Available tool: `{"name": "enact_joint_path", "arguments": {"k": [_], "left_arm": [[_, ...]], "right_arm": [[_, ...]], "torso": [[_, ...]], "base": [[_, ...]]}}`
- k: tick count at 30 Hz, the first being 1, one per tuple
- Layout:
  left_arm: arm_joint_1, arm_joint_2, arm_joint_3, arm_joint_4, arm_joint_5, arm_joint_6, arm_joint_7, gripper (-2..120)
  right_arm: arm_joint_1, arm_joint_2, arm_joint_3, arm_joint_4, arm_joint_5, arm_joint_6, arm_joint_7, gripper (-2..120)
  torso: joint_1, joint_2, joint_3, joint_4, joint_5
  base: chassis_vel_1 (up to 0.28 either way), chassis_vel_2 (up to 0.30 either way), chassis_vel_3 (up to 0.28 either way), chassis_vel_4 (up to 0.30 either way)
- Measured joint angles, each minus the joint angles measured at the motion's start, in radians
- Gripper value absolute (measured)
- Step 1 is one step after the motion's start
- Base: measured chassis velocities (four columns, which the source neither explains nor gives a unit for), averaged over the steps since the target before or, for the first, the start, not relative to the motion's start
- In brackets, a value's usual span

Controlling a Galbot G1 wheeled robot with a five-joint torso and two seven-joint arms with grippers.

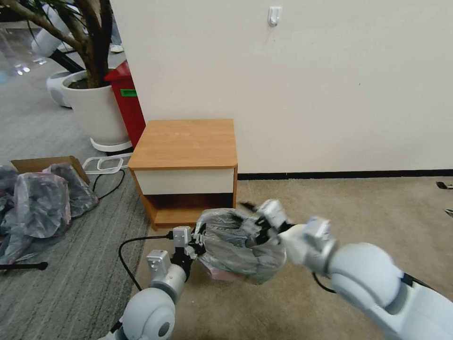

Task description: Pick up the garbage bag from the table and place it over the trash can.

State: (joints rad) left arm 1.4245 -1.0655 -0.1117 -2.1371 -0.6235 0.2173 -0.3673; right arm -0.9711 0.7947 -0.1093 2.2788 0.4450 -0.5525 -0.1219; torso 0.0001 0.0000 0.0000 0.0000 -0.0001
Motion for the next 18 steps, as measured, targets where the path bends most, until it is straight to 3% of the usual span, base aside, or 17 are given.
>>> {"name": "enact_joint_path", "arguments": {"k": [5, 10, 18], "left_arm": [[0.012, -0.001, 0.012, -0.012, 0.045, -0.014, 0.015, 6], [0.028, -0.007, 0.016, -0.023, 0.086, -0.030, 0.031, 6], [0.039, -0.013, 0.019, -0.042, 0.101, -0.033, 0.035, 6]], "right_arm": [[0.104, 0.056, -0.113, -0.071, -0.070, -0.124, -0.025, 0], [0.156, 0.078, -0.201, -0.129, -0.101, -0.160, 0.054, 0], [0.149, 0.074, -0.231, -0.209, -0.144, -0.161, 0.109, 0]], "torso": [[0.000, 0.000, 0.000, -0.0001, 0.0000], [0.000, 0.000, 0.000, 0.0001, 0.0000], [0.000, 0.000, 0.000, 0.0000, 0.0001]], "base": [[0.000, 0.000, 0.000, 0.000], [0.000, 0.000, 0.000, 0.000], [0.000, 0.000, 0.000, 0.000]]}}
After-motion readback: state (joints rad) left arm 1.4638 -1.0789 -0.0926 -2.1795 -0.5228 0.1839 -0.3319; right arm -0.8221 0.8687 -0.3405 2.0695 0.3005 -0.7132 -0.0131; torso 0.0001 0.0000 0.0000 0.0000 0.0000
